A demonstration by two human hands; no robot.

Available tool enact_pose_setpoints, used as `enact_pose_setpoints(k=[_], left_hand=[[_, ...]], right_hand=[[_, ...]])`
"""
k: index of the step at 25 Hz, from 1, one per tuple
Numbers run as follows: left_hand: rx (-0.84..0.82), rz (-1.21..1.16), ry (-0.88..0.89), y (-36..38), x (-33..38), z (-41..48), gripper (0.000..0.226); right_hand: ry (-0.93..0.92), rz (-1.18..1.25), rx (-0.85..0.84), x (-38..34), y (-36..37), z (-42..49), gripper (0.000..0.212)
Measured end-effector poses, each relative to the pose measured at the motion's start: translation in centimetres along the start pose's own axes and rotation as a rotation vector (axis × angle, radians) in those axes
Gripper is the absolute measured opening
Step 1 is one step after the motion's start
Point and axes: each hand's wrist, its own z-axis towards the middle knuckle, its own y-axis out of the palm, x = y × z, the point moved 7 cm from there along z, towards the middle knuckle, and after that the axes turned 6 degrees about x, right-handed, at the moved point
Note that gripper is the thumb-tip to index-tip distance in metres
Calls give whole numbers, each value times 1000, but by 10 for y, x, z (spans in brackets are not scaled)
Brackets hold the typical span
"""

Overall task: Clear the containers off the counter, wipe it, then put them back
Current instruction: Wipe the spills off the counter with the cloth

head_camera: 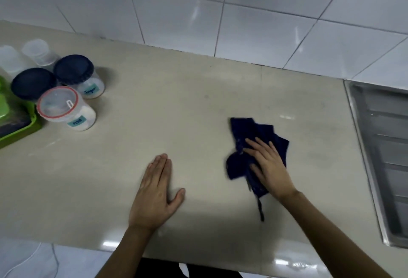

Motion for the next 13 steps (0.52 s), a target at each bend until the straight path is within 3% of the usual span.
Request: enact_pose_setpoints(k=[2, 4, 5, 10, 11, 13], left_hand=[[-3, 5, -4, 1, -1, 1, 79], [-16, 22, -8, 2, -1, 0, 80], [-17, 23, -11, 3, -2, 0, 81], [-3, -2, -15, 3, -4, 0, 80], [-2, -6, -13, 3, -3, -1, 80], [-5, -4, -12, 3, -3, -1, 80]], right_hand=[[324, -62, 113, -18, 12, 16, 36], [402, -90, 121, -53, 25, 24, 36], [344, -82, 94, -61, 28, 22, 38], [-307, -50, -137, -37, 9, -32, 40], [-299, -35, -157, -28, 5, -35, 41], [-58, -43, -77, -25, 8, -25, 43]])
